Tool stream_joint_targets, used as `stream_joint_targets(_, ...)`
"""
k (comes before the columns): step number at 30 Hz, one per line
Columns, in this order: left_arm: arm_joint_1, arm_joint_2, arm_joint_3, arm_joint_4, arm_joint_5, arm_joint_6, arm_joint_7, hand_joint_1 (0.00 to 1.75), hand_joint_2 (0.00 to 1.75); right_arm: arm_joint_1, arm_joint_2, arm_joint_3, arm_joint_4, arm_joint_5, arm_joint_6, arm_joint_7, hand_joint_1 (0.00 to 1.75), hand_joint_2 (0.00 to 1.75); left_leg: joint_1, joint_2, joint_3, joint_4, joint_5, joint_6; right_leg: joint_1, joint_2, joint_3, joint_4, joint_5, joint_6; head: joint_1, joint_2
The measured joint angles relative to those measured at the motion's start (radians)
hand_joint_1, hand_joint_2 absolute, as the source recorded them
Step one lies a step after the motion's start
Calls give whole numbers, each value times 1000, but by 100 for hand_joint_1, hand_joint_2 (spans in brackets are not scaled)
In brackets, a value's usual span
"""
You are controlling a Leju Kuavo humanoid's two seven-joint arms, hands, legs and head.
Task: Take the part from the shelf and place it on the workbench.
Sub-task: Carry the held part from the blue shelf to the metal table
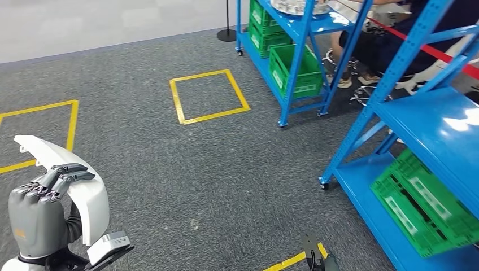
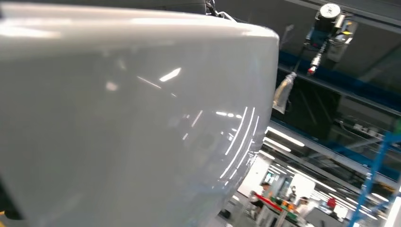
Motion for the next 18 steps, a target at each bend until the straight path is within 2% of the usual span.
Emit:
stream_joint_targets(1, 0, -2, 0, 2, 0, 1, 0, 175, 175, 0, 0, 0, 0, 0, 0, 0, 0, 0, 1, -14, 1, 2, -1, -2, -1, 11, 26, -65, 42, -1, 0, 0)
stream_joint_targets(2, 0, -5, 0, 4, -2, 2, 2, 175, 175, 0, -1, 0, 0, 2, 0, 0, 0, 0, 2, -26, 0, 5, -3, -6, -4, 34, 55, -135, 74, 1, 0, 0)
stream_joint_targets(3, 0, -7, 0, 4, -6, 3, 7, 175, 175, 0, -1, 0, 0, 8, 1, -1, 0, 0, 2, -39, -3, 9, -5, -12, -6, 54, 79, -192, 95, 1, 0, 0)
stream_joint_targets(4, 2, -9, 0, 3, -12, 4, 13, 175, 175, 0, -1, 1, 0, 18, 3, -2, 0, 0, 2, -49, -6, 11, -6, -18, -7, 69, 95, -227, 104, 1, 0, 0)
stream_joint_targets(5, 6, -10, 0, 1, -20, 6, 21, 175, 175, 0, -3, 2, 0, 28, 6, -4, 0, 0, 2, -59, -10, 11, -5, -25, -6, 75, 99, -236, 101, 0, 0, 0)
stream_joint_targets(6, 12, -10, 1, -3, -27, 6, 27, 175, 175, 0, -5, 4, 0, 38, 10, -5, 0, 0, 2, -69, -13, 9, -3, -31, -5, 63, 101, -239, 103, -5, 0, 0)
stream_joint_targets(7, 18, -10, 1, -7, -32, 7, 31, 175, 175, 0, -6, 5, 0, 43, 13, -6, 0, 0, 3, -70, -15, 9, -3, -37, -5, 51, 103, -241, 105, -11, 0, 0)
stream_joint_targets(8, 24, -10, 2, -12, -35, 7, 34, 175, 175, 0, -9, 7, 0, 46, 15, -6, 0, 0, 3, -53, -20, 16, -8, -42, -5, 40, 106, -244, 105, -18, -2, 0)
stream_joint_targets(9, 27, -10, 2, -16, -37, 8, 35, 175, 175, 0, -11, 7, 0, 48, 17, -6, 0, 0, 2, -25, -31, 40, -23, -47, -6, 27, 109, -248, 106, -25, -4, 0)
stream_joint_targets(11, 31, -10, 3, -21, -39, 8, 37, 175, 175, 2, -16, 8, -1, 49, 17, -6, 0, 0, 2, 36, -81, 146, -81, -55, -3, 1, 113, -250, 103, -34, -9, 0)
stream_joint_targets(12, 34, -10, 3, -21, -40, 8, 38, 175, 175, 4, -18, 8, -1, 49, 17, -4, 0, 0, 4, 48, -115, 213, -111, -59, -1, -14, 115, -250, 101, -37, -9, 0)
stream_joint_targets(13, 38, -9, 3, -22, -43, 8, 40, 175, 175, 5, -19, 8, -1, 49, 17, 0, 0, 0, 6, 53, -141, 265, -128, -61, 0, -29, 115, -250, 99, -39, -9, 0)
stream_joint_targets(14, 43, -9, 3, -23, -47, 8, 41, 175, 175, 5, -20, 8, -1, 50, 18, 4, 0, 0, 7, 54, -152, 285, -126, -62, 0, -43, 117, -250, 97, -39, -10, 0)
stream_joint_targets(15, 48, -8, 3, -27, -52, 8, 42, 175, 175, 5, -21, 9, -1, 51, 20, 7, 0, 0, 8, 57, -142, 264, -105, -61, 1, -56, 119, -250, 95, -39, -10, 0)
stream_joint_targets(16, 53, -8, 3, -32, -57, 9, 42, 175, 175, 5, -21, 9, -1, 52, 22, 7, 0, 0, 7, 65, -112, 207, -72, -58, 1, -68, 122, -250, 93, -37, -10, 0)
stream_joint_targets(18, 57, -7, 3, -45, -64, 12, 41, 175, 175, 5, -21, 10, -1, 53, 28, -1, 0, 0, 0, 106, -39, 71, -19, -48, 4, -90, 130, -250, 86, -31, -10, 0)
